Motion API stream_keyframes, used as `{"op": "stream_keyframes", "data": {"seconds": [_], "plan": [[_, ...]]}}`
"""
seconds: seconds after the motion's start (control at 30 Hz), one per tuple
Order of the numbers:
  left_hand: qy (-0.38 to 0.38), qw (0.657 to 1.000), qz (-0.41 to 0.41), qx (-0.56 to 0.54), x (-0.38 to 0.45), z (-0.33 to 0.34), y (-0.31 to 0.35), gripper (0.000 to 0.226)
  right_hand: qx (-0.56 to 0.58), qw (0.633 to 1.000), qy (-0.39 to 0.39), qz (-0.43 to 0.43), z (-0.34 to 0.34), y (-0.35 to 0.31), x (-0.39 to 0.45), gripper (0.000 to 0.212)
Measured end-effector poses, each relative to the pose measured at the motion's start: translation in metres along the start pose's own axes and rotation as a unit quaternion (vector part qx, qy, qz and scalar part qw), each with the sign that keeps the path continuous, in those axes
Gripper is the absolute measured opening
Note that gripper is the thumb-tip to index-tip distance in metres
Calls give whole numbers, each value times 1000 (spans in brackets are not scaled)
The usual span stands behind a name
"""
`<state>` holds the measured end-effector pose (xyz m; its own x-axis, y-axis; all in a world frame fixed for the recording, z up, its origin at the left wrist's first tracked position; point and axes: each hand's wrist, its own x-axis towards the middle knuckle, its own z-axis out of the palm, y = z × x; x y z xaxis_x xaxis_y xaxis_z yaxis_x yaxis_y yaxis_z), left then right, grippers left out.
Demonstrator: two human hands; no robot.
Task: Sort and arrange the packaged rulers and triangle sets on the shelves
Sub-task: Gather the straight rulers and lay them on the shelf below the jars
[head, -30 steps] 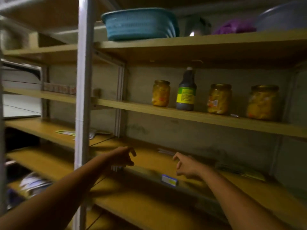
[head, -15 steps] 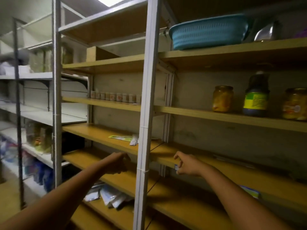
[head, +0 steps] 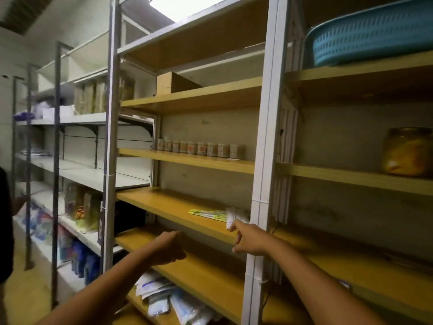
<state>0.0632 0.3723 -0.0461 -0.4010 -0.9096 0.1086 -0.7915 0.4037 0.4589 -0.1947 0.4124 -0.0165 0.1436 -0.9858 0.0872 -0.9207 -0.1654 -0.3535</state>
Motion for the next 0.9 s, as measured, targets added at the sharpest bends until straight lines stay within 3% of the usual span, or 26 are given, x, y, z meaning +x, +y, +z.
{"op": "stream_keyframes", "data": {"seconds": [0.13, 0.33, 0.57, 0.77, 0.83, 0.9], "plan": [[-10, 999, 17, 31, 44, -23, -24, 20, -3, 1000, 0, -14, 7, -8, 65, 52], [1, 1000, 32, 0, 125, -55, -54, 34, -14, 998, 47, 36, -1, 3, 153, 49], [-19, 994, 105, -14, 210, -48, -78, 35, -87, 973, 94, 191, 9, 35, 194, 32], [-50, 977, 207, -19, 291, -46, -82, 30, -92, 951, 45, 293, 17, 44, 217, 24], [-60, 970, 236, -11, 317, -46, -85, 30, -82, 939, 29, 333, 16, 46, 226, 39], [-53, 963, 263, 0, 341, -49, -89, 29, -62, 930, 11, 361, 13, 47, 236, 38]]}}
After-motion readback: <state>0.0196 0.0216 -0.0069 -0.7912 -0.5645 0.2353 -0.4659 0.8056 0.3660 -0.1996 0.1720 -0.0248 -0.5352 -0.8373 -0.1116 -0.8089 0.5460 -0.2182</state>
